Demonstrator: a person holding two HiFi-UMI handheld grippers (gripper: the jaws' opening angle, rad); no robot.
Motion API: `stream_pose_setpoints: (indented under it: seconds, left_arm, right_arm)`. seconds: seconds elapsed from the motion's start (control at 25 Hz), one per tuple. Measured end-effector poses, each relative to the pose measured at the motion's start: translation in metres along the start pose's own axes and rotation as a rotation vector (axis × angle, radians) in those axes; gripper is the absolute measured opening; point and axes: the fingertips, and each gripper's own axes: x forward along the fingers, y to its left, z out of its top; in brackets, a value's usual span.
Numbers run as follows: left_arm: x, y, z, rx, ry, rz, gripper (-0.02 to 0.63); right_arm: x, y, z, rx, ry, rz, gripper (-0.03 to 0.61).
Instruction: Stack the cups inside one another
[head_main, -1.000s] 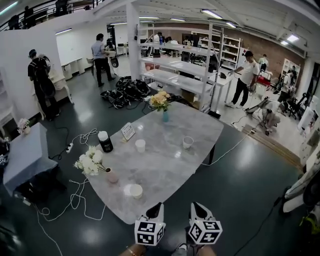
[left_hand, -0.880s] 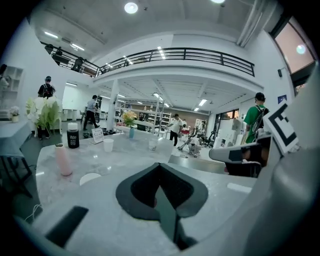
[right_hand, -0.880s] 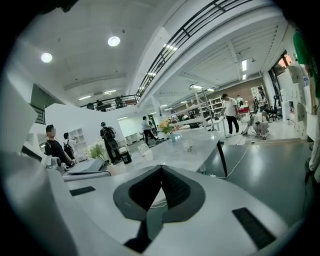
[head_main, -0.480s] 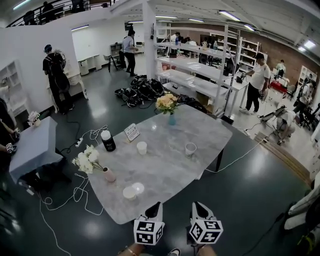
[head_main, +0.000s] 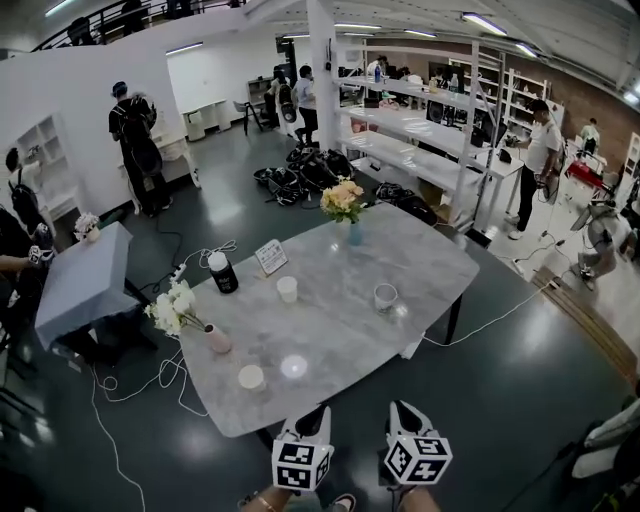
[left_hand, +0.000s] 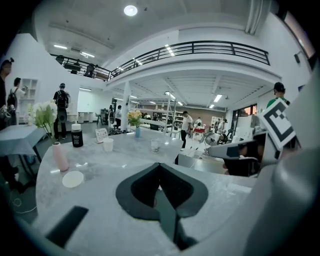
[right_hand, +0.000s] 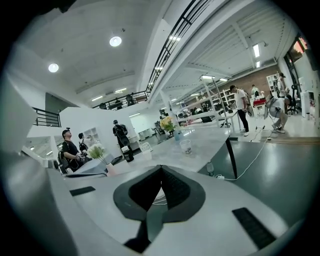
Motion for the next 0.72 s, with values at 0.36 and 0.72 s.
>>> stream_pose_setpoints:
  seconds: [0.36,0.72]
  left_arm:
    - [0.019,0.009,0.000,-0.021,0.030,0.061,-0.004]
    - [0.078,0.022,0.022,-0.060,-0.006,0.074,-0.003]
  right_arm:
    - [0.025,-0.010,0.008,0.012,0.019,0.047,0.006]
    - [0.072,-0.031,0.041,-0.043,0.019,0.068,0.006]
